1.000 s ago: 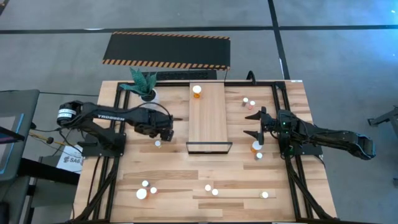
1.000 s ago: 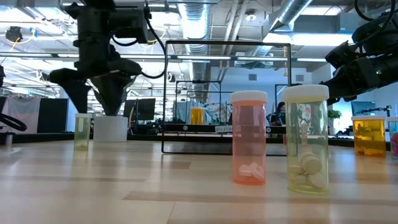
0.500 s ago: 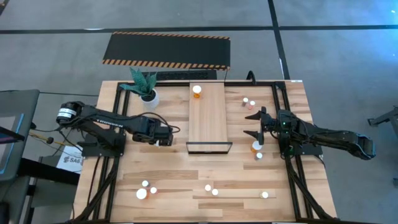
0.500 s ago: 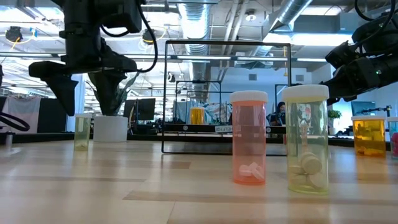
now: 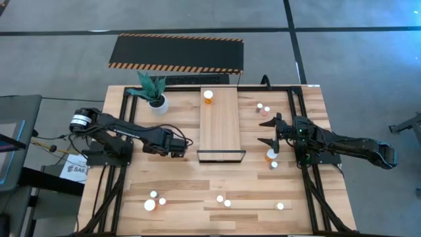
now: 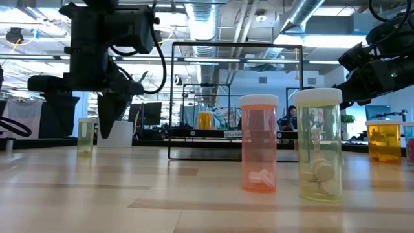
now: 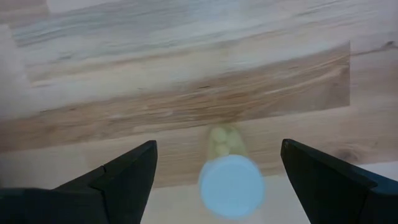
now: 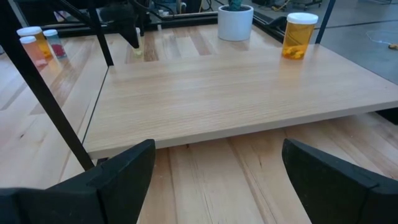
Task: Pick and place medicine bottles onto shelf by color
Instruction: Put the top small yellow pill bottle on the shelf
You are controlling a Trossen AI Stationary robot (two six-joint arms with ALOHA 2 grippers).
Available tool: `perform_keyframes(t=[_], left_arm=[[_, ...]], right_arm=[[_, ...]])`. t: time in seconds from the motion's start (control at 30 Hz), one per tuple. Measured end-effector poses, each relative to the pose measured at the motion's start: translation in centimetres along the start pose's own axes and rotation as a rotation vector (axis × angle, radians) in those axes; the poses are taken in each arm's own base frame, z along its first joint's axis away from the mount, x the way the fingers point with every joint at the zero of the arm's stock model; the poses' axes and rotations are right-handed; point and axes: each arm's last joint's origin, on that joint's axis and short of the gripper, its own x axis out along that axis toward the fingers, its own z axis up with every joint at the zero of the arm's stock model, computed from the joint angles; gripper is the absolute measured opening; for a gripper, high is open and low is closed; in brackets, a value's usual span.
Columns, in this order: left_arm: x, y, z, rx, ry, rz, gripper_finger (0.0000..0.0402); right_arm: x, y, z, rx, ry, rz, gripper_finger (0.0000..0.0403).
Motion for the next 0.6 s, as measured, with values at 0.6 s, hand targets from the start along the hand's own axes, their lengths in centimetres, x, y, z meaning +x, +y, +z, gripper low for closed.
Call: perform_keyframes(t=[0.6], left_arm=[[-0.04, -0.08, 0.05, 0.015, -0.010, -0.011, 0.0217]], right_arm=[[0.00, 0.00, 0.00, 0.000, 0.000, 0.000, 0.0374]])
